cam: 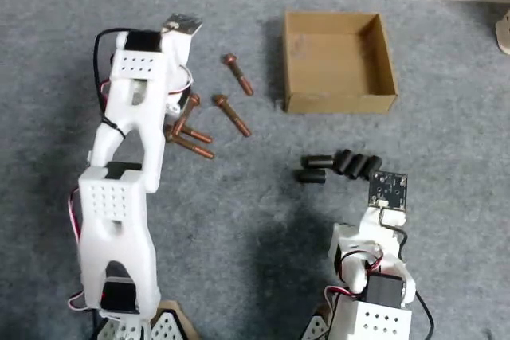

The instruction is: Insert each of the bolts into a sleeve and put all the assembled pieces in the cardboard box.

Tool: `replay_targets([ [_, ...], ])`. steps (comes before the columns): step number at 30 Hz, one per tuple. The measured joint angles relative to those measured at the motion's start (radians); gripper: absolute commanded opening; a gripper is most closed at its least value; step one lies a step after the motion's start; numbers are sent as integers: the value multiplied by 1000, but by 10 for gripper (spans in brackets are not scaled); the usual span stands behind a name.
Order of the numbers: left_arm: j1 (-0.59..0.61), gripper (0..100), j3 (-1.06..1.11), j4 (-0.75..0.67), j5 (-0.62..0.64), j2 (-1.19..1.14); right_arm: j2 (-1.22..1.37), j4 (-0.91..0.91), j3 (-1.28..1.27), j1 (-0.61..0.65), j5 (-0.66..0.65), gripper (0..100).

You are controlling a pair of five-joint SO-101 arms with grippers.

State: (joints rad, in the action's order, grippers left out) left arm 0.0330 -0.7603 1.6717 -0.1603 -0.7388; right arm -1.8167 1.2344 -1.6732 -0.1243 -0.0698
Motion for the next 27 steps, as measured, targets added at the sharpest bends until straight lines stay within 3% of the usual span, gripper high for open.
replay_targets([
  [4,-20,242,-81,25,29,-40,0,0,0,0,0,5],
  [16,-49,224,-115,34,46,-133,0,0,0,0,0,5],
  [27,-51,224,-164,-44,48,-203,0,0,0,0,0,5],
])
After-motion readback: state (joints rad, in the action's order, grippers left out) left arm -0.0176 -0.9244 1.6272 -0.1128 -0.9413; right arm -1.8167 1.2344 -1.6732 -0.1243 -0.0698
